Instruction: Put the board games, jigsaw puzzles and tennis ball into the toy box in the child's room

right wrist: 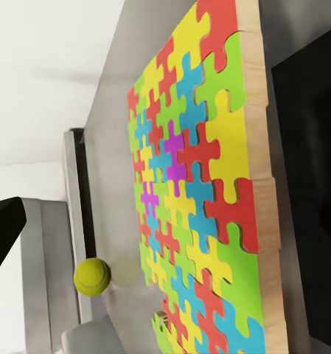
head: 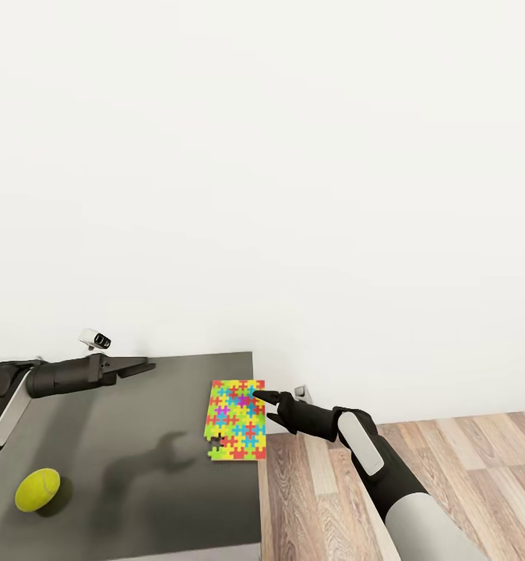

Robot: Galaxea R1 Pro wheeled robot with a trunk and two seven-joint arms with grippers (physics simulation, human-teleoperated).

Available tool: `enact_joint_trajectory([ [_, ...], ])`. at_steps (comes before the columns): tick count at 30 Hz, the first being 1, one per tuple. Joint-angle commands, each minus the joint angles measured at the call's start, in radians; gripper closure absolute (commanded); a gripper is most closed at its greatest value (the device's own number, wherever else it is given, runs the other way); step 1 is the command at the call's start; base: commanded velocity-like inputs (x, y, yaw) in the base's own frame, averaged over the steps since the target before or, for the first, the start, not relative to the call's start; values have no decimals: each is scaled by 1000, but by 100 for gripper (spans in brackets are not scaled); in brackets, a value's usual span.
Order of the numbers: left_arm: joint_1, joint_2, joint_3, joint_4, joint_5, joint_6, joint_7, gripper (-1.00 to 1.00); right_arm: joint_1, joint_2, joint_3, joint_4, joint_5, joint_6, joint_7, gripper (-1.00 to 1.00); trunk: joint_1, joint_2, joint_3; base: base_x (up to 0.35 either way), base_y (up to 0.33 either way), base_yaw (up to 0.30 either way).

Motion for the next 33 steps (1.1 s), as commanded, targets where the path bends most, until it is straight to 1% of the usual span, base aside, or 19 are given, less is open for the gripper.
enact_joint_trajectory([
  [1, 0, 0, 0, 0, 2, 11, -2, -100, -1, 0, -1, 0, 2, 3, 3, -100, 0, -1, -1, 0, 0, 0],
  [12, 0, 0, 0, 0, 2, 11, -2, -100, -1, -1, 0, 0, 2, 3, 3, -100, 0, -1, -1, -63, 57, 0],
  [30, 0, 0, 0, 0, 2, 11, -2, -100, -1, -1, 0, 0, 2, 3, 3, -100, 0, -1, -1, -4, 13, 0],
  [31, 0, 0, 0, 0, 2, 11, -2, -100, -1, -1, -1, 0, 2, 3, 3, 100, 0, -1, -1, 0, 0, 0],
  [33, 0, 0, 0, 0, 2, 11, -2, -100, -1, -1, 0, 0, 2, 3, 4, 100, 0, -1, -1, 0, 0, 0],
])
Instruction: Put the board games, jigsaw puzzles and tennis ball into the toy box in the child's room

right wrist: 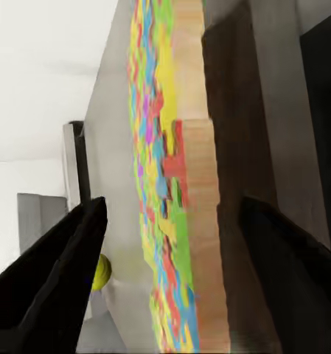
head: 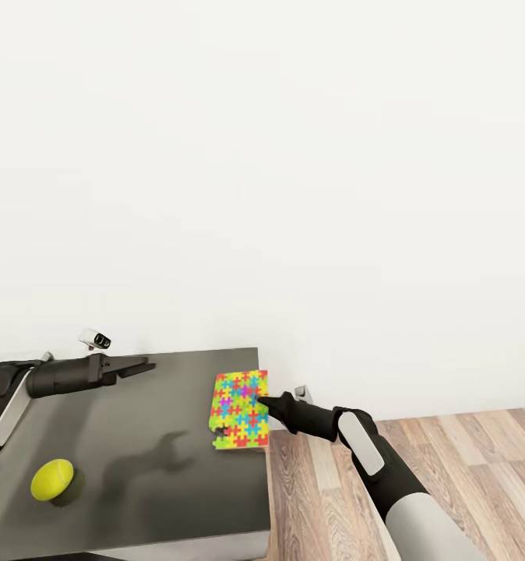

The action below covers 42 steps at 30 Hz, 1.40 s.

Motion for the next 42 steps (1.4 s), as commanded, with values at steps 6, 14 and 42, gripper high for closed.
enact_joint_trajectory([
  [6, 0, 0, 0, 0, 2, 11, -33, -100, -1, 0, -3, 0, 3, 3, 4, 100, -19, 34, 15, 0, 0, 0],
  [14, 0, 0, -2, 0, 0, 11, -58, -100, 1, -20, -12, 0, 2, 2, 5, 100, -50, 90, 40, 0, 0, 0],
  [42, 0, 0, -2, 1, -1, 11, -59, -100, 4, -21, -12, -12, 4, -2, 4, 100, -157, 286, 128, 0, 0, 0],
])
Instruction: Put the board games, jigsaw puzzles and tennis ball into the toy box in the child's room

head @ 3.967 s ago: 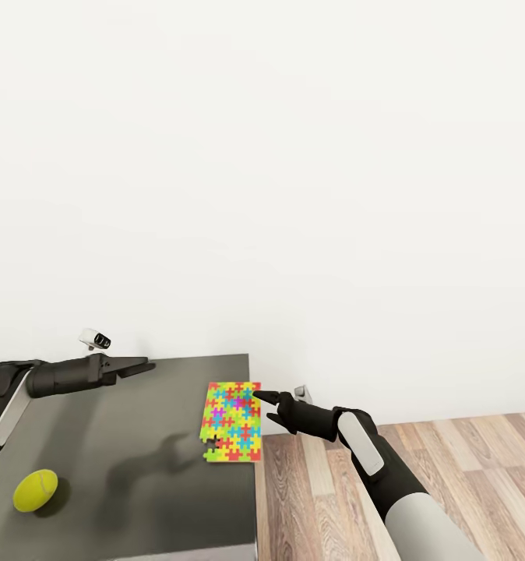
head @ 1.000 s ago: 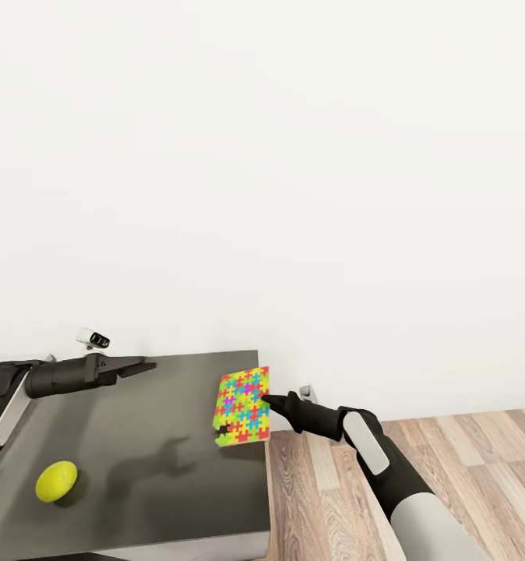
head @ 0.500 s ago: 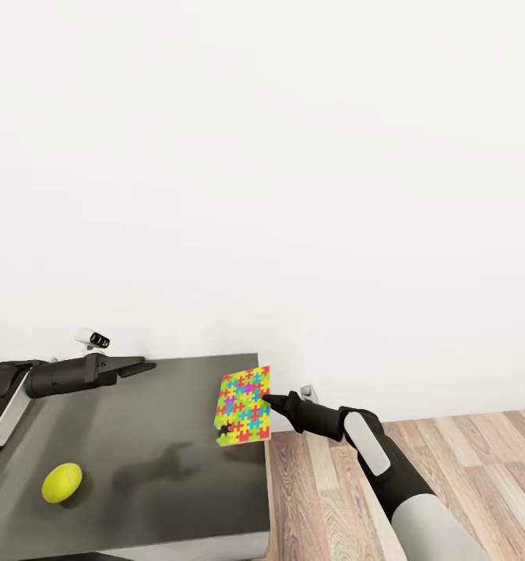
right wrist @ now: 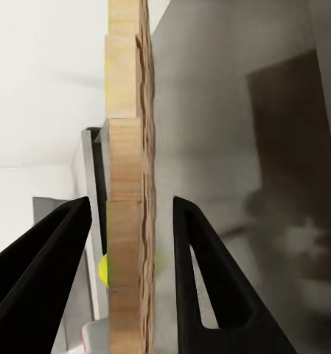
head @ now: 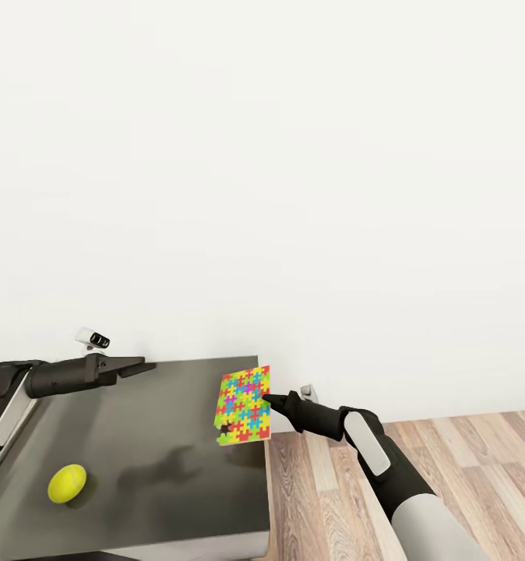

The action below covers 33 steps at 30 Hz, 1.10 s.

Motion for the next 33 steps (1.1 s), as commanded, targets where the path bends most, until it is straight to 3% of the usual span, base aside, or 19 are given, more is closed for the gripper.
enact_joint_trajectory([
  [1, 0, 0, 0, 0, 1, 11, -3, -100, -1, 0, -1, 0, 3, 3, 3, 100, -4, 7, 2, 0, 0, 0],
  [24, 0, 1, -2, 0, -7, 11, -2, -100, 13, -4, 0, -24, 3, 4, 3, 100, -92, 168, 84, -11, 0, 0],
  [30, 0, 2, -2, -1, -7, 11, -3, -100, 39, -80, 6, -261, 1, 11, 17, 100, -115, 210, 113, -183, 0, 0],
  [33, 0, 2, -2, 0, -7, 11, -3, -100, 53, -107, 4, -316, 2, 33, 23, 100, -127, 231, 127, -32, 0, 0],
])
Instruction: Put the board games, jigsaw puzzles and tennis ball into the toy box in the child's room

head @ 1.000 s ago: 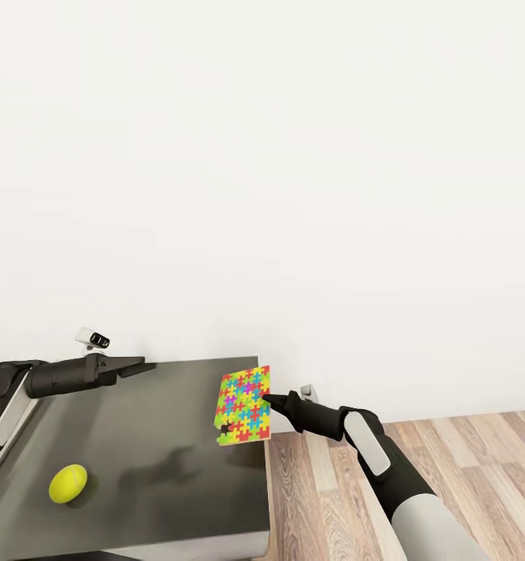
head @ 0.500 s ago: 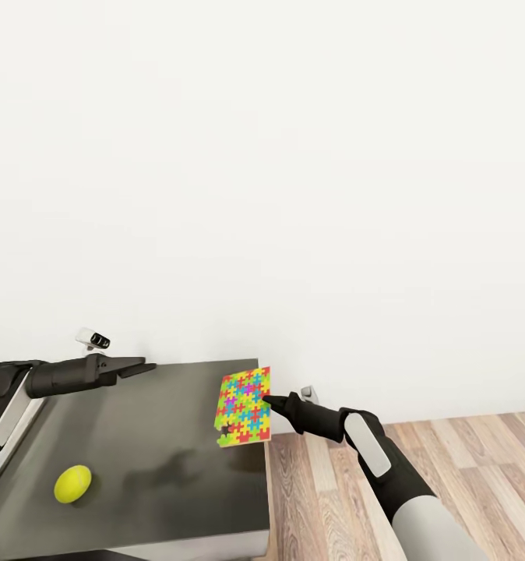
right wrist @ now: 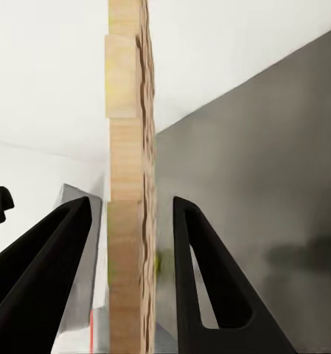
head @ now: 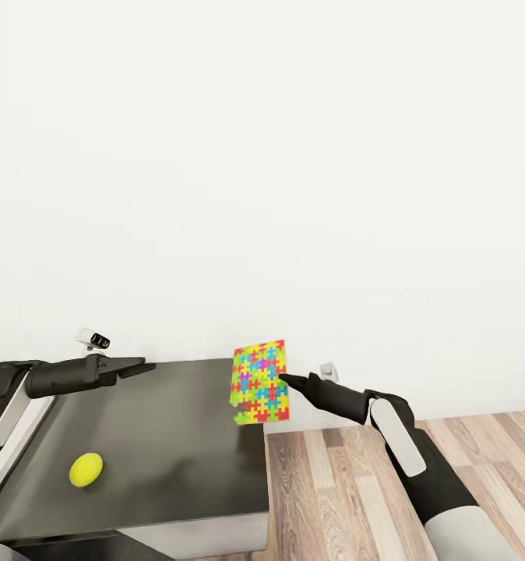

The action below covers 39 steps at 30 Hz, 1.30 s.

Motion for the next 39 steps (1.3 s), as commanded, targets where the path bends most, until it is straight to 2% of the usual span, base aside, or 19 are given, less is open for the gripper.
enact_joint_trajectory([
  [1, -1, 1, 0, 0, 1, 11, -3, -100, 2, -12, 1, -9, 2, 6, 6, 100, -4, 6, 4, -12, 0, 0],
  [3, -1, 1, 0, -1, 1, 11, -3, -100, 5, -34, 1, -23, 3, 9, 20, 100, -11, 20, 13, -6, 0, 0],
  [5, -1, 1, 0, -1, 1, 11, -3, -100, 6, -45, 0, -31, 7, 8, 39, 100, -19, 34, 23, -3, 0, 0],
  [10, -1, -1, 0, -1, 0, 11, -3, -100, 8, -61, 0, -36, 15, -1, 95, 100, -38, 69, 47, -1, 0, 0],
  [16, -1, -1, -1, -1, 0, 11, -3, -100, 8, -116, 4, -41, 15, -52, 124, 100, -61, 111, 75, 0, 0, 7],
  [23, -1, -1, -1, -2, 0, 11, -3, -100, 10, -128, 6, -42, 16, -68, 163, 100, -88, 160, 109, 0, 0, 53],
  [28, -1, -1, -2, -2, 1, 11, -3, -100, 27, -128, 3, -44, 15, -100, 168, 100, -107, 195, 132, 0, 0, 66],
  [39, -1, -1, -2, -2, 1, 11, -3, -100, 39, -128, 2, -45, 17, -108, 168, 100, -149, 272, 185, 0, 0, 69],
])
